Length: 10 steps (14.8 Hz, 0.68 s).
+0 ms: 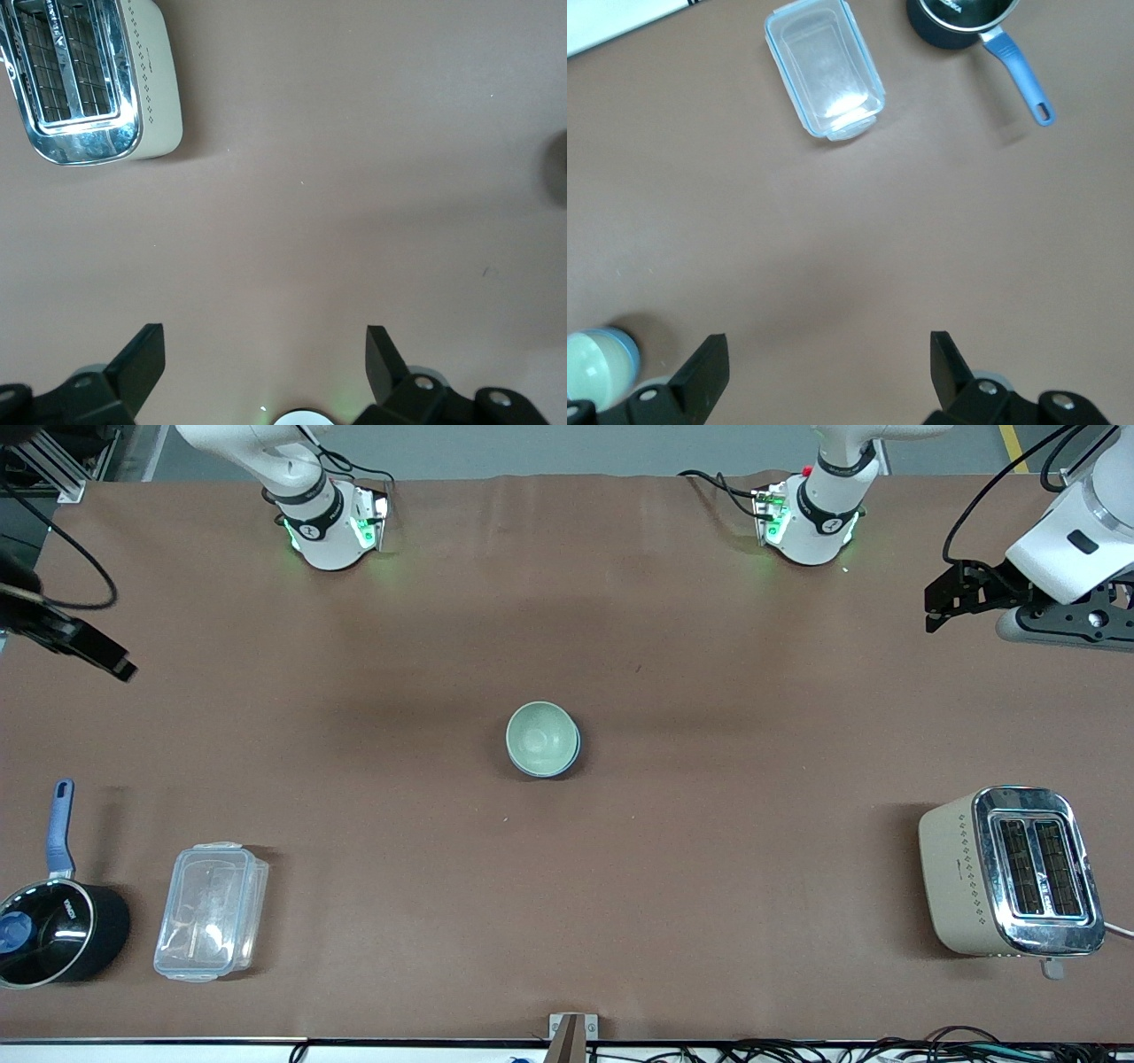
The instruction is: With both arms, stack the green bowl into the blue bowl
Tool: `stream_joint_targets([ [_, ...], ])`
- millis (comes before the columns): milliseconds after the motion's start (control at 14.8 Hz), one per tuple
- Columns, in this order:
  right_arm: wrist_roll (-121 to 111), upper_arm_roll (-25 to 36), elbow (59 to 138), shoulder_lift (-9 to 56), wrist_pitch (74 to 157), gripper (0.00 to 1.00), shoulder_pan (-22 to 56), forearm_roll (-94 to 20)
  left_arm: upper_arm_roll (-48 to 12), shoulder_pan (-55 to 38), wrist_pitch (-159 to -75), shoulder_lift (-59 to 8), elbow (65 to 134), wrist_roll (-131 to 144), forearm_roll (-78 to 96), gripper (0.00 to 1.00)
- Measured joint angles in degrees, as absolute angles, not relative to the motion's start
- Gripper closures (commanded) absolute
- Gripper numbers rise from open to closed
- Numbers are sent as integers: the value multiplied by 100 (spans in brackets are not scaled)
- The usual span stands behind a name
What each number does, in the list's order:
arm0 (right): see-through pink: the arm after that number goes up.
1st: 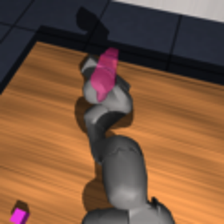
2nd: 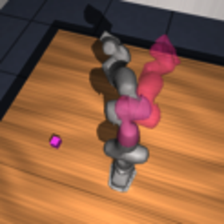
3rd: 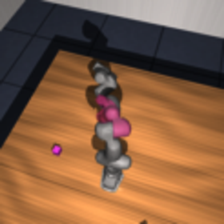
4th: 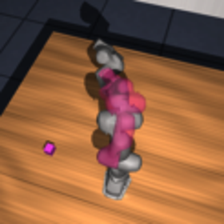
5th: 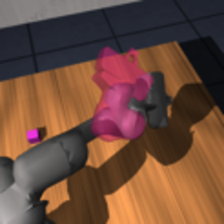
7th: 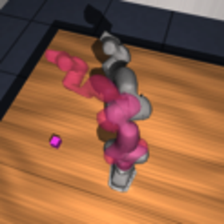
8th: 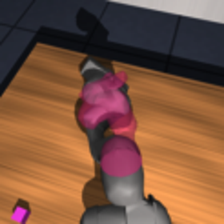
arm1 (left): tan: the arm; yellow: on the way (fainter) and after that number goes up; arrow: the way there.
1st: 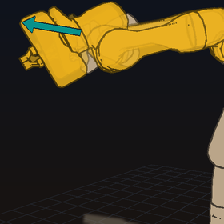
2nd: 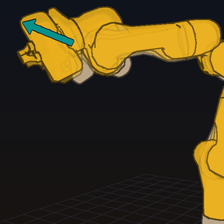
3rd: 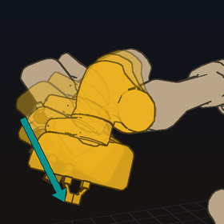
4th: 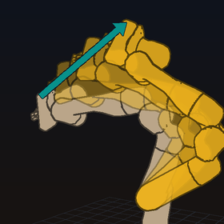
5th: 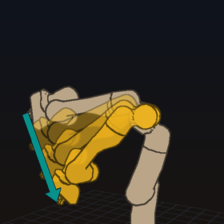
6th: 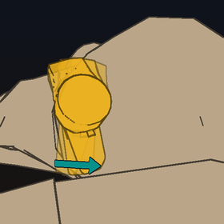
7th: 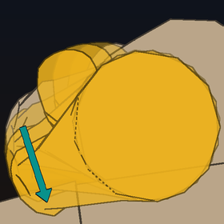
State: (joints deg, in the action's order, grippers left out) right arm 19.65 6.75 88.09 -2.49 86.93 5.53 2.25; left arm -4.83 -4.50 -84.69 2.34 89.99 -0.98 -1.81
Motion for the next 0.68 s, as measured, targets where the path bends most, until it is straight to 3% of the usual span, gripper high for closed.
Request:
stream_joint_targets([
  [271, 1098, 514, 8302, -265, 8354, 0, 115, 209, -490, -494, -8505, 166, 8951, -98, -181, 0],
  [677, 1014, 405, 8290, -169, 8353, 0, 122, 209, -467, -394, -8508, 124, 8819, -103, -181, 0],
])
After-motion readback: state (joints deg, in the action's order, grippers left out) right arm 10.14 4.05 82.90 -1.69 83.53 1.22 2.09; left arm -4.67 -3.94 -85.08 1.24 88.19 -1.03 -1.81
